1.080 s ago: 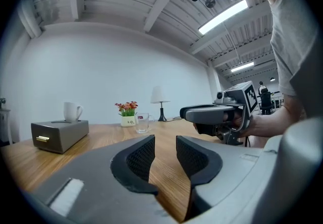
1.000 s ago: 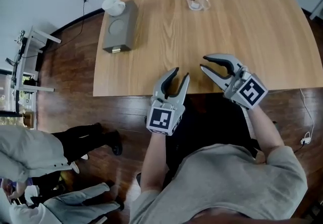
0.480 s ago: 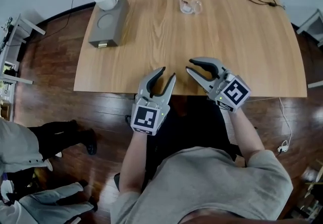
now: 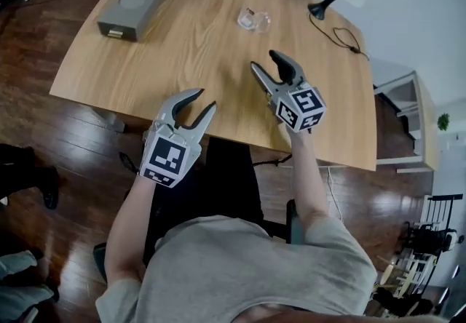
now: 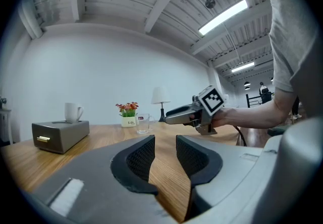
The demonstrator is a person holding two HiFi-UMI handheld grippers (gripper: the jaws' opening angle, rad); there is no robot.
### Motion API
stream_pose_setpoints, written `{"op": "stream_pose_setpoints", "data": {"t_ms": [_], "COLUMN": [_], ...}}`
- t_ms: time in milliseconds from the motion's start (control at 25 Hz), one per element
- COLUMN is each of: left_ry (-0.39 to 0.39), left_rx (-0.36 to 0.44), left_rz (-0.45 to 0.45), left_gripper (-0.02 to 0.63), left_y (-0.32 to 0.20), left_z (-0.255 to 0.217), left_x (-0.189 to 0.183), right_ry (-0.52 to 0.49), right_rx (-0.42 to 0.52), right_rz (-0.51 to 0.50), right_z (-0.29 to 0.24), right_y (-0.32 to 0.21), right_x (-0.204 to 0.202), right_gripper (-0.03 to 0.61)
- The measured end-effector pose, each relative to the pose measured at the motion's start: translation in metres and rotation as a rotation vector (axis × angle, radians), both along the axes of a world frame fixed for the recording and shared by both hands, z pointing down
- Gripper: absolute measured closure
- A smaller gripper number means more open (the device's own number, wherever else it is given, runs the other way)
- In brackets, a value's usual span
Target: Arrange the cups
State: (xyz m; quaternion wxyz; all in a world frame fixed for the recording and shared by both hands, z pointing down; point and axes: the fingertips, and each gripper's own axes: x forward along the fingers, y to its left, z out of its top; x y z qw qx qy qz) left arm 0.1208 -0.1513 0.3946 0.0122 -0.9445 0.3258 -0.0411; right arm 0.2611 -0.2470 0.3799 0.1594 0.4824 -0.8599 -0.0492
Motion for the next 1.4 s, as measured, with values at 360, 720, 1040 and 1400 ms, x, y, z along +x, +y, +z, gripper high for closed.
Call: {"op": "stream_pose_setpoints", "data": {"t_ms": [360, 720, 1040, 1400], "left_ry": [0.006, 0.001, 0.001, 0.005], "left_rx": [-0.003, 0.006, 0.005, 0.005], "left_rz": [-0.006, -0.008, -0.004, -0.01], "left_gripper": [0.484, 0.483, 0.484, 0.483], "left_y": [0.001, -0.001, -0.001, -0.002], "left_z": [0.004, 0.004, 0.004, 0.003], "left_x": [0.0, 0.001, 0.004, 0.003], "right_ry": [0.101, 0.194, -0.04, -0.186], "right_rx": [-0.132, -0.243, -0.271, -0.224], "right_rz": [0.14, 0.127, -0.073, -0.394], "right_z": [0.018, 0.027, 0.016, -0.049], "right_y": [-0.132, -0.152, -0.107, -0.09], "right_x": [0.062, 0.047, -0.025, -0.174], "right_gripper": [0.342, 0.514, 0.52, 0.522]}}
